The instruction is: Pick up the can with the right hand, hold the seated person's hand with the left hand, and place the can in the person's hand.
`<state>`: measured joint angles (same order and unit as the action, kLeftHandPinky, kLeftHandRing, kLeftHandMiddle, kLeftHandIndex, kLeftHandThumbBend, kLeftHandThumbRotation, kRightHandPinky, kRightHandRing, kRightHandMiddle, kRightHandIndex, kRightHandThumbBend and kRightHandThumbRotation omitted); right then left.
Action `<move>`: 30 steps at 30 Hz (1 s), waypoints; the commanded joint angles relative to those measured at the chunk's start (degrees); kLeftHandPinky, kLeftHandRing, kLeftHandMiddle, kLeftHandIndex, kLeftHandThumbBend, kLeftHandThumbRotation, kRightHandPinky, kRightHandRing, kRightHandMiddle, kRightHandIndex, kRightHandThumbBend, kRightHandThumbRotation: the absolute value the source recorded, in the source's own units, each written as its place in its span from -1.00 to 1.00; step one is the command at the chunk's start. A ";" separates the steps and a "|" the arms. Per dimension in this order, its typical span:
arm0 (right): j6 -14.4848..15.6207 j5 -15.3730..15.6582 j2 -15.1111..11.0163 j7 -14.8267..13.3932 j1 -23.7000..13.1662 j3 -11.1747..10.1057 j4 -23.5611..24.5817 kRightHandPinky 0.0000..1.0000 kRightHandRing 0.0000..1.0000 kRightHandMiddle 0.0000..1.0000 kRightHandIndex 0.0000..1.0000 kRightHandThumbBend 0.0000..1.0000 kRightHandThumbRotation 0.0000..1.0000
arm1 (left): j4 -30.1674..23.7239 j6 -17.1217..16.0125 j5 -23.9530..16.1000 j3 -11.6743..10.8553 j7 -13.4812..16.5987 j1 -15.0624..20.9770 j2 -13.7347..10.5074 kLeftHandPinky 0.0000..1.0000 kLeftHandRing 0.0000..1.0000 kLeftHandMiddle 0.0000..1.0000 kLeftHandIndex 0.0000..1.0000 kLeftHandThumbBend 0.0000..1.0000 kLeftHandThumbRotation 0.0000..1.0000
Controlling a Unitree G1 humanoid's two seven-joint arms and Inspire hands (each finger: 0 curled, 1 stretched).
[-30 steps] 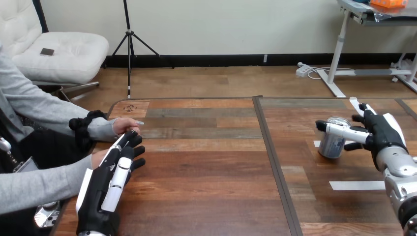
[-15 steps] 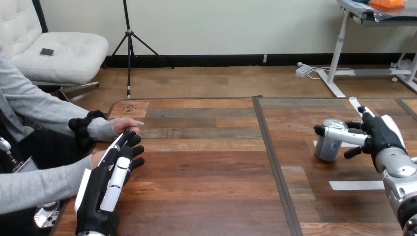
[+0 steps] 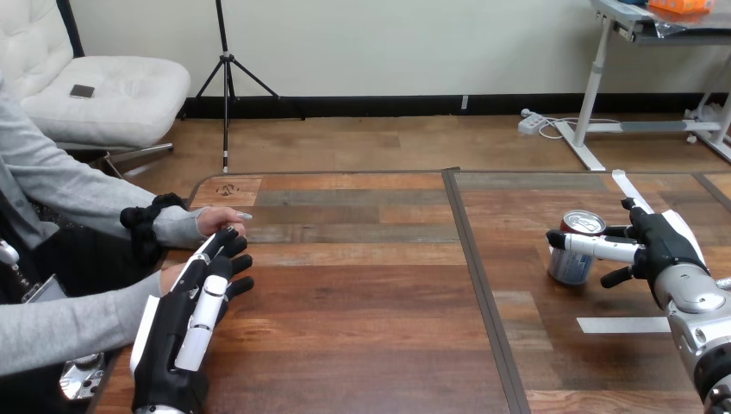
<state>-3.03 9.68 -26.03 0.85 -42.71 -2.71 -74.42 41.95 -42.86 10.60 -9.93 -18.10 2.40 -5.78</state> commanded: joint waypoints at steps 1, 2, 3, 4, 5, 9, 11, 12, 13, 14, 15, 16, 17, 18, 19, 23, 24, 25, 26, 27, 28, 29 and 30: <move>-0.58 0.64 0.80 -0.31 -2.82 0.80 0.60 -0.35 0.13 0.35 1.00 1.00 -0.44 | -2.01 -0.85 -0.09 0.11 0.05 2.20 -0.19 0.60 0.69 0.73 0.72 0.12 0.66; -0.66 0.76 0.79 -0.37 -2.78 0.92 0.60 -0.33 0.18 0.40 1.00 1.00 -0.43 | -2.03 -0.83 -0.10 0.15 -0.02 2.20 -0.26 0.60 0.69 0.73 0.72 0.10 0.66; -0.72 0.85 0.79 -0.41 -2.75 1.00 0.60 -0.31 0.23 0.43 1.00 1.00 -0.43 | -2.05 -0.82 -0.11 0.18 -0.06 2.19 -0.31 0.60 0.69 0.73 0.72 0.09 0.66; -0.77 1.03 0.74 -0.35 -2.71 1.15 0.54 -0.29 0.27 0.46 1.00 1.00 -0.43 | -2.17 -0.72 -0.11 0.19 -0.01 2.14 -0.30 0.60 0.69 0.73 0.72 0.08 0.66; -0.79 1.14 0.70 -0.28 -2.70 1.24 0.49 -0.26 0.36 0.57 1.00 1.00 -0.43 | -2.25 -0.66 -0.11 0.19 0.04 2.11 -0.28 0.60 0.69 0.73 0.72 0.08 0.66; -0.86 0.71 0.72 0.22 -2.64 0.76 0.41 0.09 0.70 0.83 1.00 1.00 -0.43 | -2.66 -0.37 -0.07 0.24 0.01 1.97 -0.32 0.60 0.69 0.74 0.72 0.07 0.67; -0.89 0.75 0.68 0.35 -2.62 0.81 0.42 0.21 0.78 0.88 1.00 1.00 -0.45 | -2.58 -0.56 -0.09 0.23 0.08 1.95 -0.26 0.60 0.70 0.74 0.72 0.06 0.67; -0.90 0.78 0.68 0.37 -2.61 0.84 0.43 0.28 0.82 0.91 1.00 1.00 -0.46 | -2.55 -0.62 -0.09 0.22 0.09 1.95 -0.25 0.60 0.70 0.74 0.72 0.06 0.67; -0.88 0.84 0.67 0.42 -2.59 0.91 0.46 0.34 0.86 0.93 1.00 1.00 -0.47 | -2.51 -0.71 -0.19 0.22 0.19 1.93 -0.27 0.60 0.70 0.74 0.72 0.06 0.67; -0.87 0.87 0.68 0.44 -2.58 0.94 0.48 0.42 0.88 0.94 1.00 1.00 -0.48 | -2.49 -0.77 -0.27 0.23 0.25 1.93 -0.29 0.60 0.70 0.73 0.72 0.06 0.67; -0.86 0.89 0.69 0.46 -2.57 0.96 0.49 0.55 0.93 0.96 1.00 1.00 -0.49 | -2.46 -0.80 -0.31 0.23 0.29 1.93 -0.31 0.60 0.69 0.73 0.72 0.07 0.66; -1.09 0.98 0.69 0.42 -2.50 1.04 0.50 0.59 0.94 0.97 1.00 1.00 -0.50 | -2.31 -0.86 -0.36 0.24 0.18 1.96 -0.43 0.60 0.69 0.73 0.72 0.07 0.66; -1.26 1.04 0.69 0.38 -2.44 1.09 0.50 0.64 0.95 0.98 1.00 1.00 -0.51 | -2.20 -0.90 -0.37 0.24 0.09 1.98 -0.53 0.60 0.69 0.73 0.72 0.08 0.66; -1.38 1.08 0.69 0.36 -2.40 1.12 0.50 0.68 0.96 0.98 0.99 1.00 -0.51 | -2.12 -0.93 -0.38 0.25 0.03 1.99 -0.59 0.60 0.69 0.73 0.71 0.09 0.66; -1.23 1.06 0.71 0.39 -2.44 1.12 0.47 0.71 0.97 0.99 0.99 1.00 -0.52 | -2.14 -0.85 -0.37 0.25 0.02 1.97 -0.61 0.60 0.69 0.73 0.71 0.10 0.66; -0.59 1.25 0.79 0.41 -2.64 1.31 0.46 0.76 0.98 0.99 0.98 1.00 -0.53 | -2.15 -0.68 -0.38 0.24 0.07 1.99 -0.63 0.61 0.69 0.72 0.71 0.12 0.66; -0.49 1.32 0.80 0.39 -2.67 1.37 0.46 0.73 0.98 1.00 0.97 1.00 -0.53 | -2.11 -0.67 -0.39 0.24 0.07 2.02 -0.64 0.61 0.69 0.72 0.71 0.13 0.66; -0.68 1.47 0.78 0.42 -2.62 1.49 0.48 0.71 0.98 1.00 0.97 1.00 -0.54 | -2.16 -0.57 -0.28 0.24 0.01 2.04 -0.60 0.61 0.69 0.72 0.70 0.13 0.66; -0.87 1.55 0.76 0.44 -2.57 1.56 0.49 0.70 0.98 1.00 0.97 1.00 -0.54 | -2.21 -0.51 -0.20 0.24 -0.04 2.04 -0.57 0.61 0.69 0.72 0.70 0.13 0.66; -0.99 1.63 0.74 0.46 -2.53 1.59 0.49 0.70 0.98 1.00 0.97 1.00 -0.54 | -2.24 -0.46 -0.14 0.23 -0.08 2.04 -0.55 0.61 0.69 0.72 0.70 0.13 0.66; -1.03 1.68 0.75 0.56 -2.53 1.58 0.48 0.69 0.98 1.00 0.97 1.00 -0.54 | -2.27 -0.37 -0.03 0.23 -0.17 2.03 -0.53 0.62 0.69 0.72 0.70 0.13 0.66; -1.01 1.72 0.76 0.63 -2.55 1.56 0.47 0.70 0.99 1.00 0.97 1.00 -0.53 | -2.29 -0.32 0.03 0.23 -0.23 2.03 -0.53 0.62 0.69 0.72 0.70 0.14 0.66; -1.00 1.75 0.77 0.67 -2.56 1.53 0.47 0.70 0.99 1.00 0.97 1.00 -0.53 | -2.29 -0.29 0.08 0.22 -0.27 2.03 -0.53 0.62 0.69 0.72 0.70 0.14 0.66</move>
<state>-3.04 11.19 -25.42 1.38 -42.71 -1.77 -74.42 41.94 -42.84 10.58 -9.88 -18.01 2.38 -5.84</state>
